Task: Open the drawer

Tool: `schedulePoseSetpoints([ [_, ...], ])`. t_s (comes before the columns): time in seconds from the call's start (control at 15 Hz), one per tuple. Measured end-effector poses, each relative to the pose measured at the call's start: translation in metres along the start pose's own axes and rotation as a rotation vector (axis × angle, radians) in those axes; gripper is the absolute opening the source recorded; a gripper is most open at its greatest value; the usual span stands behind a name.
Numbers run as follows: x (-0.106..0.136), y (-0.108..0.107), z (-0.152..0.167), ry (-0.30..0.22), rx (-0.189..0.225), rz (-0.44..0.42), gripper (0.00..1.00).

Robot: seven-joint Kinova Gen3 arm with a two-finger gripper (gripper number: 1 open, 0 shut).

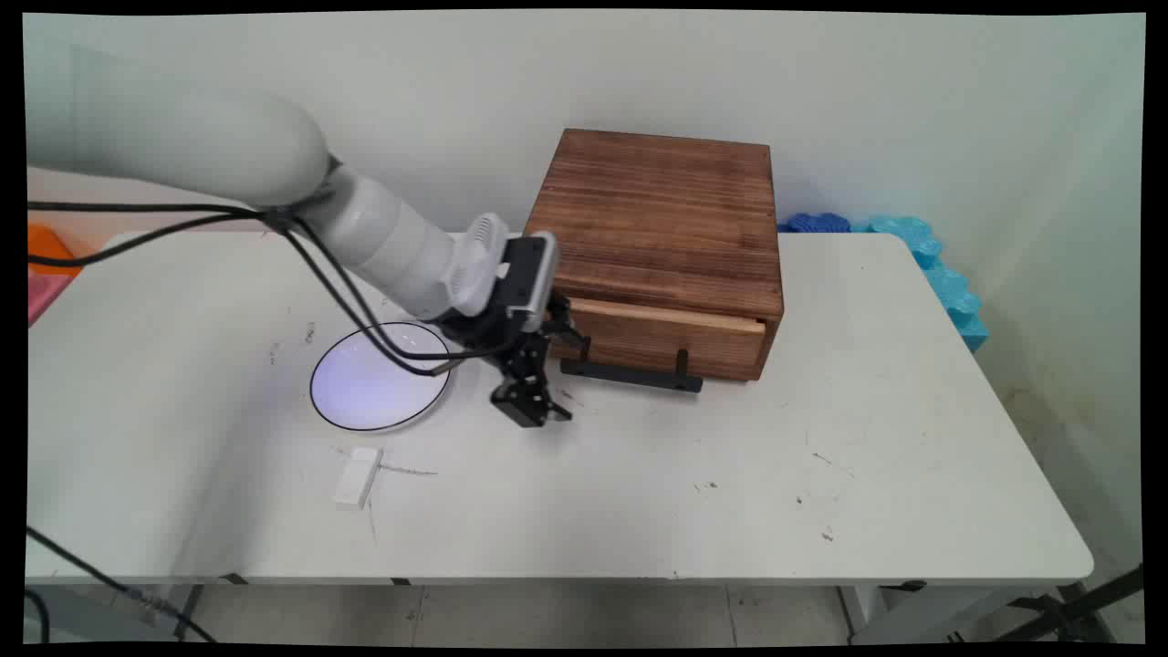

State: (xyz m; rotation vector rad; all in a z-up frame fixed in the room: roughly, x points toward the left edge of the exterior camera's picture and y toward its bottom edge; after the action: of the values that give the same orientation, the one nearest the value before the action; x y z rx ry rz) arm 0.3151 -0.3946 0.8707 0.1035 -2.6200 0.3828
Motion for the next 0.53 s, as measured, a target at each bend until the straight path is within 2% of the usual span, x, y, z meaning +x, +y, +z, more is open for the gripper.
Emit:
schedulePoseSetpoints([
  [0.53,0.024,-0.005,0.047,-0.011,0.026,-0.011,1.0],
])
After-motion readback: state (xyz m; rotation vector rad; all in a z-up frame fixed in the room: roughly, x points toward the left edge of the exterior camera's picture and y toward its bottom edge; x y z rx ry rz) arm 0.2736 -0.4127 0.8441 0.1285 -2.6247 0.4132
